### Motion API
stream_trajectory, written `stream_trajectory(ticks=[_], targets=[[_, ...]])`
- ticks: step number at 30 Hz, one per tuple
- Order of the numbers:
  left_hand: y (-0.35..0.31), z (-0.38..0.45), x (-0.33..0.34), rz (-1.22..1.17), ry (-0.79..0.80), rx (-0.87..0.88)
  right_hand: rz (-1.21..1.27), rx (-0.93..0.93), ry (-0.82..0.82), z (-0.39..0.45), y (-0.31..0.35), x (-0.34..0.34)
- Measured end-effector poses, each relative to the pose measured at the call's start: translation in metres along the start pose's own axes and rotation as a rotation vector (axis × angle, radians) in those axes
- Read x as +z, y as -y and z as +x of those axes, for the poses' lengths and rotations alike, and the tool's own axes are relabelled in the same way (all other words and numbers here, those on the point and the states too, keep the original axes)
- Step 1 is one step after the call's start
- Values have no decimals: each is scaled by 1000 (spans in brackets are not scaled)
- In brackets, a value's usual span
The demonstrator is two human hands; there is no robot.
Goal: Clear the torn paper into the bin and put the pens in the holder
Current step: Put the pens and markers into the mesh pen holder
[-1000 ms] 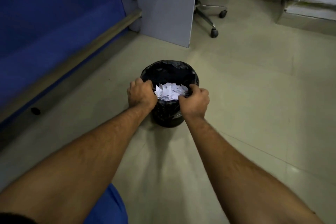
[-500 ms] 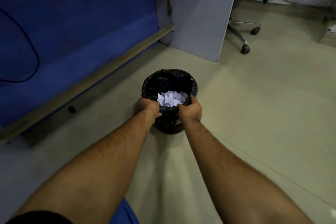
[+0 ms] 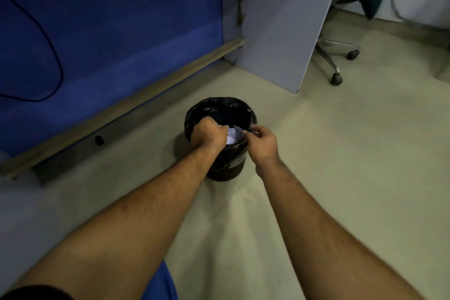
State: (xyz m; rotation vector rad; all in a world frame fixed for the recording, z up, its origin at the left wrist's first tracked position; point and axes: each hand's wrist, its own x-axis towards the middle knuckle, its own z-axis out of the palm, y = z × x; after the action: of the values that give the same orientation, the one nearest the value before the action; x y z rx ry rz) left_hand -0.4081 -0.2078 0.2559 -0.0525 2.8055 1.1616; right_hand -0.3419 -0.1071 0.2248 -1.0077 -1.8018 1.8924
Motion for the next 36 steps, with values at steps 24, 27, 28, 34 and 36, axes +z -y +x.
stream_trajectory(ticks=[24, 27, 28, 34, 36], targets=[[-313, -74, -406, -40, 133, 93, -102, 44, 169, -160, 510, -26], [-291, -48, -438, -50, 20, 6, -182, 19, 264, -158, 528, 24], [-280, -41, -443, -23, -11, -19, -217, 6, 293, -157, 530, 40], [-194, 11, -447, 353, -59, -27, -434, -29, 415, -137, 514, 148], [-174, 21, -438, 428, -47, 37, -468, -34, 416, -126, 506, 173]])
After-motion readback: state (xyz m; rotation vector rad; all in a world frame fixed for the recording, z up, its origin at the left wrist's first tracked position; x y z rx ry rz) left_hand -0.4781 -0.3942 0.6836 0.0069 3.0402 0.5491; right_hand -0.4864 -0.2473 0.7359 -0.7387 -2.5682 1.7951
